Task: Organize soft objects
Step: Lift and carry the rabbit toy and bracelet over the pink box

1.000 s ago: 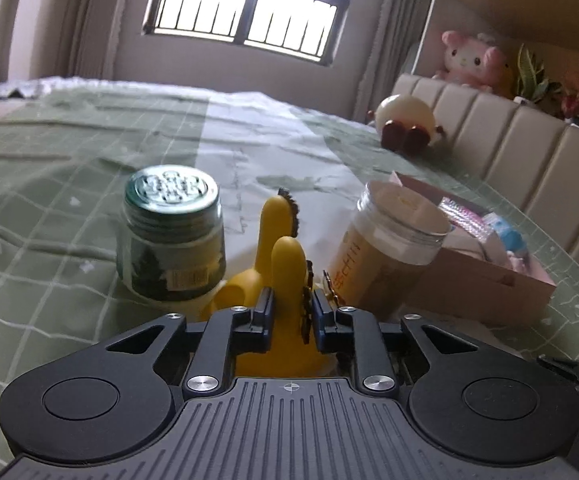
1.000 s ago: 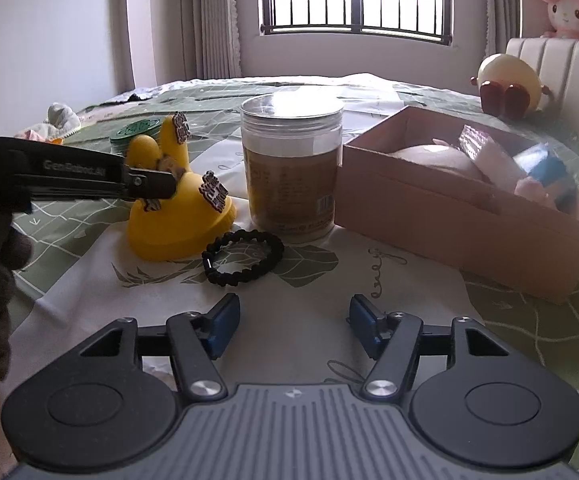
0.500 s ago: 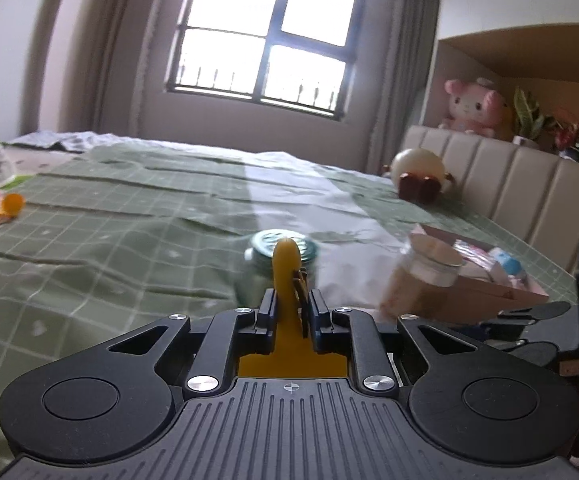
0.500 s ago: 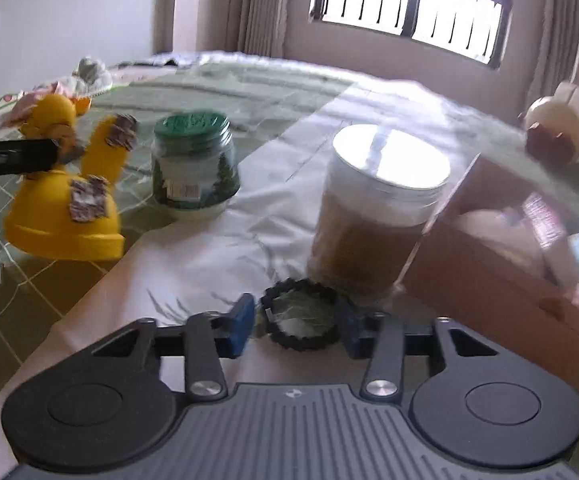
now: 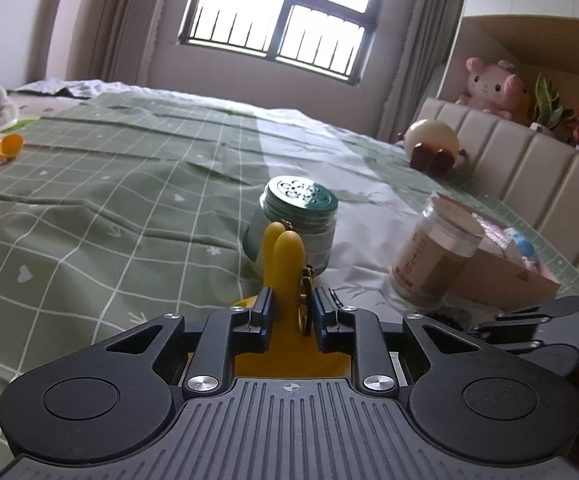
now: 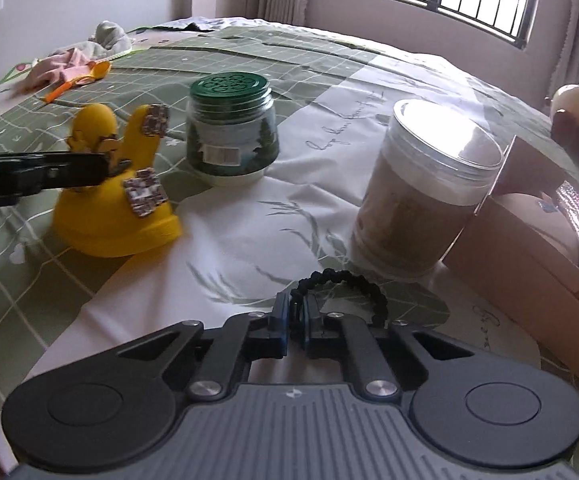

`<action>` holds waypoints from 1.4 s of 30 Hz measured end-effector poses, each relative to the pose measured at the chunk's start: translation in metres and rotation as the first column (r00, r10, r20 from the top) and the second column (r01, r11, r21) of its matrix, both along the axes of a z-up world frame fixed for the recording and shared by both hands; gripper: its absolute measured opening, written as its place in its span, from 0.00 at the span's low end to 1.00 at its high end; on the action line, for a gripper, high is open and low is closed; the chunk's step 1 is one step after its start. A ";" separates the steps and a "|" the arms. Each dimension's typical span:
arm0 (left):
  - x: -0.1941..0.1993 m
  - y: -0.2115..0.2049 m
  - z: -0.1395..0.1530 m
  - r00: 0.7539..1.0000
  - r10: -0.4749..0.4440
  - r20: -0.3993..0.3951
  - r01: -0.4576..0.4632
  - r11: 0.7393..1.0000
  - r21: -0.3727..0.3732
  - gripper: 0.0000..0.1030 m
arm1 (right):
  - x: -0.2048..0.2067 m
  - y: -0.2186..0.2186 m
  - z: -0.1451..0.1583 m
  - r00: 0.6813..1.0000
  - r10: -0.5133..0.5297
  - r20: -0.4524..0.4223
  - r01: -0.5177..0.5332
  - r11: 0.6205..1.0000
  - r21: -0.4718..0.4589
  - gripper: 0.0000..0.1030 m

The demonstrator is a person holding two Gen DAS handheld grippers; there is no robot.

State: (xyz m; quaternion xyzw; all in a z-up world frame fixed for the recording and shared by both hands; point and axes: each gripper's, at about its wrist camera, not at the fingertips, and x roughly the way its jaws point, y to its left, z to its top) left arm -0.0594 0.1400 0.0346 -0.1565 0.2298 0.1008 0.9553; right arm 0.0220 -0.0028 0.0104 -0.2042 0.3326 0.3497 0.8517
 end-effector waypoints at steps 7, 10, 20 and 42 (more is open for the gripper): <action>0.006 -0.004 -0.004 0.999 -0.004 -0.051 0.004 1.000 0.008 0.23 | -0.011 -0.001 0.001 0.999 0.027 0.036 -0.027 1.000 0.002 0.10; 0.004 -0.002 -0.006 0.999 -0.001 -0.047 0.000 1.000 -0.016 0.23 | -0.014 -0.010 0.003 0.999 0.029 0.037 -0.030 0.999 0.034 0.24; -0.002 -0.011 -0.010 1.000 0.012 -0.022 -0.012 1.000 0.011 0.22 | 0.010 -0.032 0.005 0.989 -0.146 -0.009 0.146 0.983 0.115 0.40; -0.005 -0.002 0.025 0.997 -0.015 0.077 0.007 0.995 0.101 0.17 | 0.014 -0.015 0.035 0.999 -0.052 0.011 0.050 0.992 0.113 0.08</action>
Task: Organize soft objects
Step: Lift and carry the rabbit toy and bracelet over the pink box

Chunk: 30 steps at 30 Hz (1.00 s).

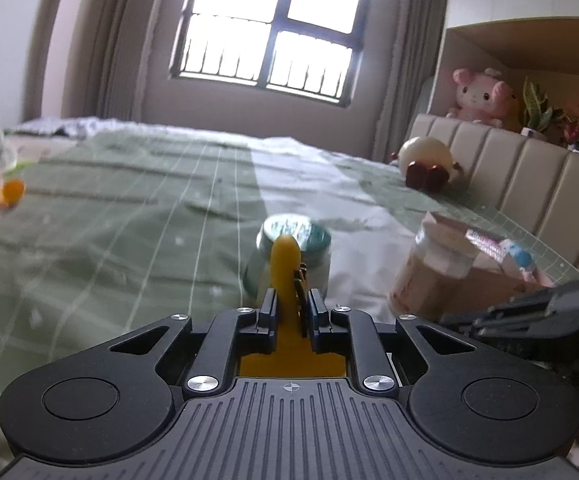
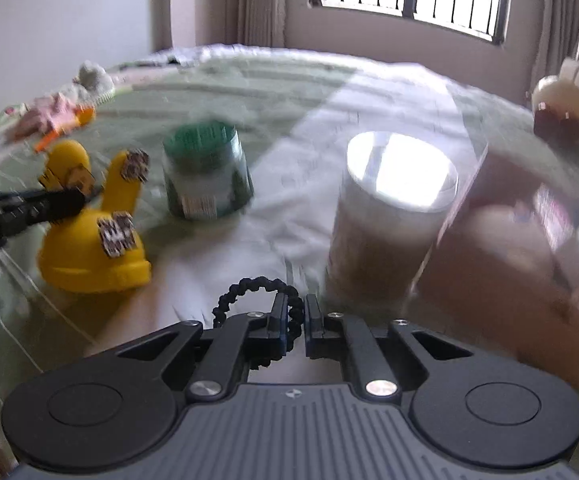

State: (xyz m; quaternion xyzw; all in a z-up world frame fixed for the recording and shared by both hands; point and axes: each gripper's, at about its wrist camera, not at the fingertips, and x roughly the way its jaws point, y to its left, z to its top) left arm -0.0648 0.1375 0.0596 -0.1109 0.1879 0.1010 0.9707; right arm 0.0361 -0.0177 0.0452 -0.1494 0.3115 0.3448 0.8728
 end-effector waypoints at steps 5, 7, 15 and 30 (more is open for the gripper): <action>0.004 0.010 0.039 0.997 0.020 0.076 -0.026 0.997 0.068 0.17 | 0.005 -0.008 0.054 0.995 0.027 0.100 -0.036 0.995 0.088 0.08; 0.009 0.013 0.057 0.994 0.028 0.108 -0.039 0.994 0.102 0.17 | 0.012 -0.017 0.077 0.991 0.026 0.133 -0.043 0.992 0.121 0.08; 0.064 -0.013 0.130 0.976 -0.045 0.214 0.002 0.980 0.197 0.17 | 0.056 -0.092 0.145 0.953 -0.115 0.282 0.059 0.978 0.198 0.08; 0.285 -0.178 0.072 0.938 -0.347 -0.027 0.348 0.931 0.108 0.19 | 0.137 -0.255 0.098 0.898 -0.399 0.184 0.349 0.902 0.253 0.08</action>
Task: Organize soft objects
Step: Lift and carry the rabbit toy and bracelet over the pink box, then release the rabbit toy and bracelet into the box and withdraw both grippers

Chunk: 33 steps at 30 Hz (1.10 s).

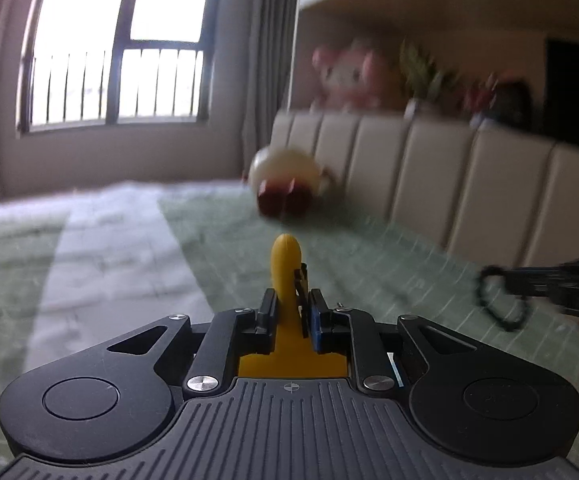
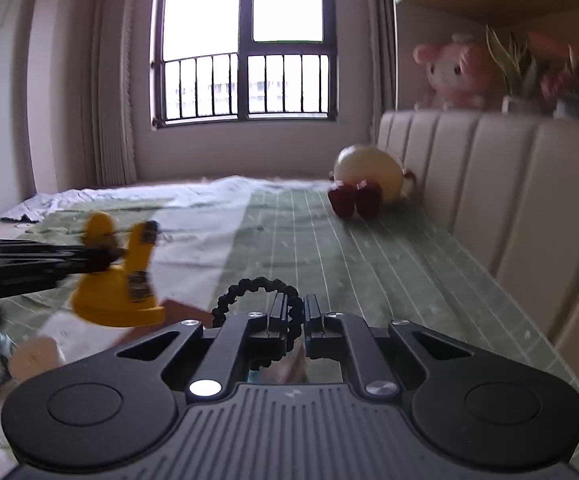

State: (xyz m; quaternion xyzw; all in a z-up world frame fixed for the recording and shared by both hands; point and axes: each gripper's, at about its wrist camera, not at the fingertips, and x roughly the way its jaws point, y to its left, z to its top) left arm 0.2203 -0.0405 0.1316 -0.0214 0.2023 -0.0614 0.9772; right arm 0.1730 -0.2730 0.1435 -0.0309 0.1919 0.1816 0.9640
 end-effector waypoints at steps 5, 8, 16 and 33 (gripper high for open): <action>0.044 -0.004 -0.041 0.968 0.054 -0.245 -0.038 0.997 0.071 0.24 | 0.015 0.002 -0.029 0.998 0.019 -0.053 -0.018 1.000 0.021 0.08; 0.041 0.010 -0.038 0.966 0.072 -0.246 -0.071 0.997 0.014 0.26 | 0.023 0.019 -0.042 0.995 0.064 -0.083 -0.062 0.998 0.032 0.08; 0.010 0.051 -0.021 0.974 0.024 -0.224 -0.074 0.973 -0.218 0.26 | 0.069 0.100 -0.076 0.970 0.093 -0.224 -0.105 0.993 -0.045 0.08; -0.169 0.100 -0.035 0.998 0.023 -0.057 -0.025 0.999 -0.040 0.26 | -0.010 0.112 -0.041 0.983 -0.085 -0.162 0.079 0.996 -0.039 0.55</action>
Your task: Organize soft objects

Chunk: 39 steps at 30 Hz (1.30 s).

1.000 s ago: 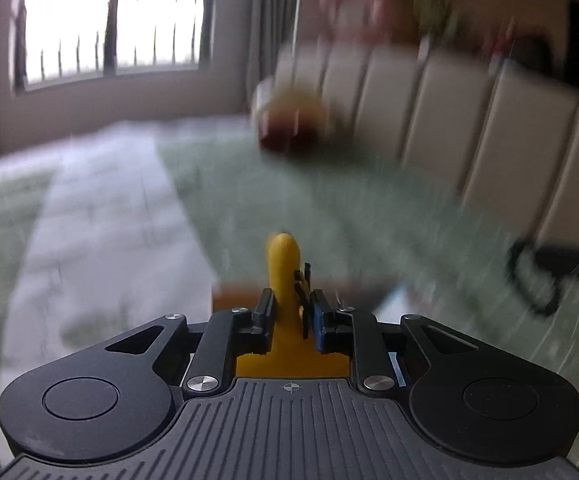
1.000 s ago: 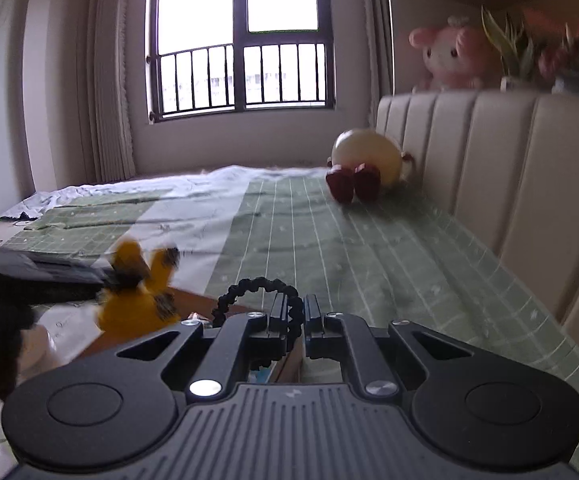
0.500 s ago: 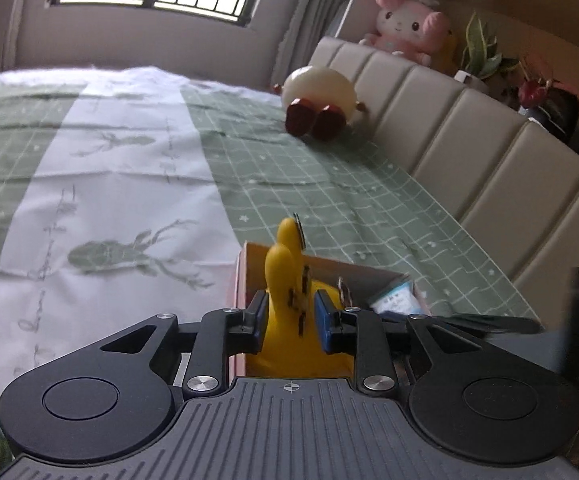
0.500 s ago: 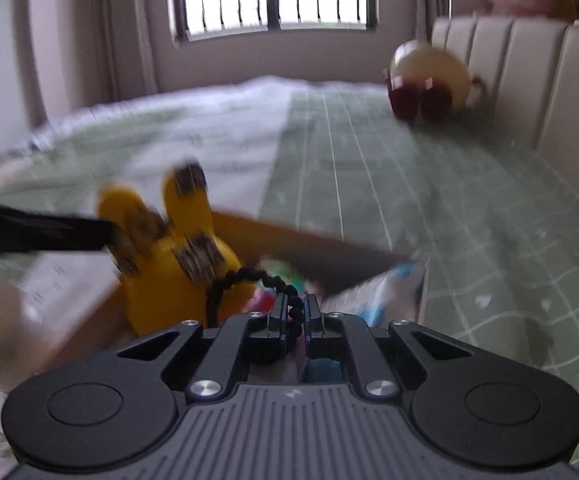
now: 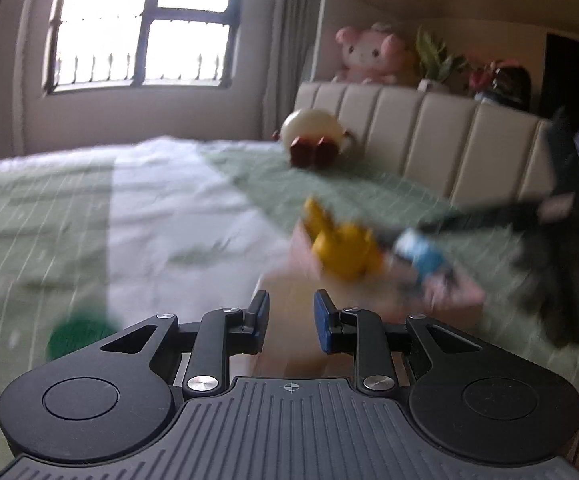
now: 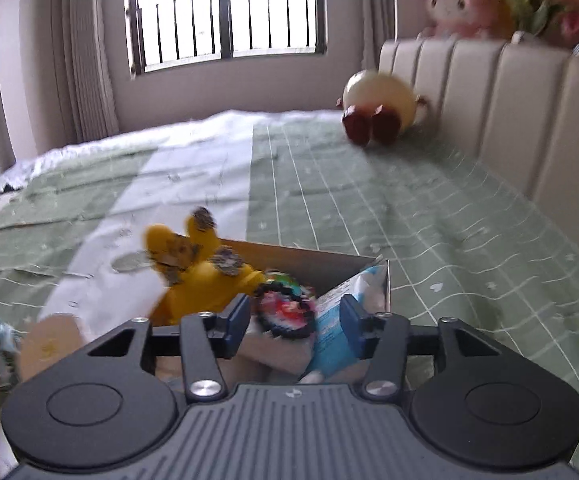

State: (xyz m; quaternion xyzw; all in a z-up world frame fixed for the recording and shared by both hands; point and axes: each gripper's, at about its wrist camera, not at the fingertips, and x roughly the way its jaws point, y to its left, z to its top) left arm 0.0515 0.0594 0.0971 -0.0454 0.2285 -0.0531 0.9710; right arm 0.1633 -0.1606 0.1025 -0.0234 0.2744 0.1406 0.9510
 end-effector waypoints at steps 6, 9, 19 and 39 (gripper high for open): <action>-0.031 0.007 -0.057 0.997 0.050 -0.065 -0.052 0.998 -0.033 0.26 | -0.075 0.043 -0.026 0.999 -0.005 0.031 0.006 1.000 -0.014 0.63; -0.031 -0.001 -0.075 0.996 0.071 -0.048 -0.072 0.997 0.001 0.26 | -0.090 0.063 -0.061 0.998 -0.017 -0.056 0.016 1.000 -0.018 0.63; -0.005 -0.018 -0.096 0.987 0.073 -0.141 -0.069 0.997 0.034 0.26 | -0.095 0.081 -0.116 0.990 -0.112 -0.089 0.105 0.991 -0.079 0.86; -0.001 -0.025 -0.098 0.985 0.088 -0.151 -0.076 0.993 0.087 0.26 | -0.111 0.068 -0.123 0.997 -0.065 -0.052 0.063 0.997 -0.047 0.87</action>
